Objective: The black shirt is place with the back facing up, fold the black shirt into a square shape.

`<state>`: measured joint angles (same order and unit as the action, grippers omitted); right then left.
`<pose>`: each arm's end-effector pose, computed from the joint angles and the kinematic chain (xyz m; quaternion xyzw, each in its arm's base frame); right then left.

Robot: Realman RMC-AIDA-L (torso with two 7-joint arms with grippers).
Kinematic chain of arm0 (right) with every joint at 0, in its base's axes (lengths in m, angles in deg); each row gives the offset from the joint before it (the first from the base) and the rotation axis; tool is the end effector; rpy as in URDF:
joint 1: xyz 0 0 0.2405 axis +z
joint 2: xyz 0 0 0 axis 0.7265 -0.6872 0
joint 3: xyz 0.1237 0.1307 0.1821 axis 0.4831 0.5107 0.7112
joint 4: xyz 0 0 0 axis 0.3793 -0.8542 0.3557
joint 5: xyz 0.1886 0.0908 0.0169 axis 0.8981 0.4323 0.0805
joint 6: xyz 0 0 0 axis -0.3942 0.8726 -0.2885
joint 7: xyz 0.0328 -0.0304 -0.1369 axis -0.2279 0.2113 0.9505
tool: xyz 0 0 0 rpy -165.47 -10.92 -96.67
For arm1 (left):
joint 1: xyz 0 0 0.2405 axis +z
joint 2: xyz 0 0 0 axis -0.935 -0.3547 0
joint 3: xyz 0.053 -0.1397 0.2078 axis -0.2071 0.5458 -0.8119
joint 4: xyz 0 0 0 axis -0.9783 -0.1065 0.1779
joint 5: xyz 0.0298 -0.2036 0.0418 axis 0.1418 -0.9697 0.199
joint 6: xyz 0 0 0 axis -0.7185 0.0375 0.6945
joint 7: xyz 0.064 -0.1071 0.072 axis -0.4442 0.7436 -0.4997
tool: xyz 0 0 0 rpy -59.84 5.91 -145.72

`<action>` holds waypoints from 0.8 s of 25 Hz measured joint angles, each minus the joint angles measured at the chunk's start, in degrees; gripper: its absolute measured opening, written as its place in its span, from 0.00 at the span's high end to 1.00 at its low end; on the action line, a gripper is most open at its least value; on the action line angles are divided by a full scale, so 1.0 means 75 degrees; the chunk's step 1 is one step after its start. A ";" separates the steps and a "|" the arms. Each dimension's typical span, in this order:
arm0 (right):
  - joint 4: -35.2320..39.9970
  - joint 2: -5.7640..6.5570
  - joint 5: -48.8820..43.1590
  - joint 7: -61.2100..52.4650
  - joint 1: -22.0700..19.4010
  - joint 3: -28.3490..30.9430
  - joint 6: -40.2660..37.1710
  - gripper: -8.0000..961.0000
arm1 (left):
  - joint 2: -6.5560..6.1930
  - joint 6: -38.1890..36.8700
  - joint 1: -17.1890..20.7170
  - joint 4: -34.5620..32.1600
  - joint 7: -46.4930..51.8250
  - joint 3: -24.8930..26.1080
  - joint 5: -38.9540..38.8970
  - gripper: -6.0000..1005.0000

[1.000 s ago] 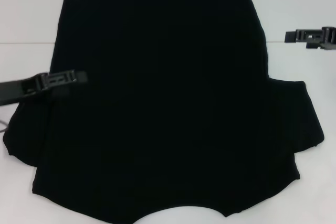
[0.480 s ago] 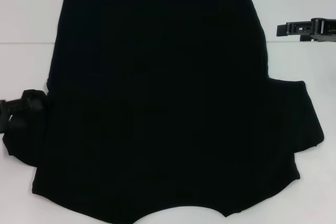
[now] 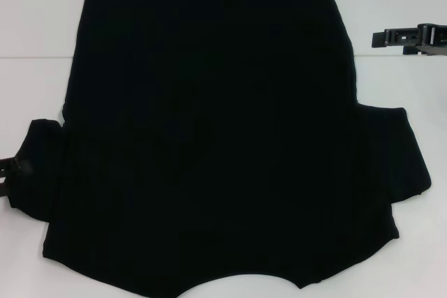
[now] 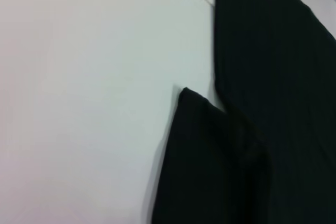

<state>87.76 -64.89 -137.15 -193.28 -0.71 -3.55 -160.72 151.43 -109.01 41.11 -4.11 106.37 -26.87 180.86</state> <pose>0.2365 0.4471 0.1001 -0.8029 0.5068 0.1744 0.2609 -0.3834 0.3104 0.0959 -0.6187 -0.7101 -0.1953 0.2736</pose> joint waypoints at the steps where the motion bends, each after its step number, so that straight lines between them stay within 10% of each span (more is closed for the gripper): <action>1: 0.0000 0.0001 0.0000 -0.0001 0.0000 -0.0002 0.0001 0.02 | 0.0003 0.0006 0.0005 -0.0006 0.0007 0.0013 0.0016 0.21; 20: 0.0048 -0.0004 0.0036 -0.0066 0.0039 0.0021 -0.0033 0.02 | 0.0065 -0.0240 0.0152 -0.0072 0.0317 0.0206 0.0127 0.28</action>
<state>88.12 -64.92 -136.88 -193.78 -0.42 -3.39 -160.97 151.91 -110.81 42.25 -4.64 108.75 -25.33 181.81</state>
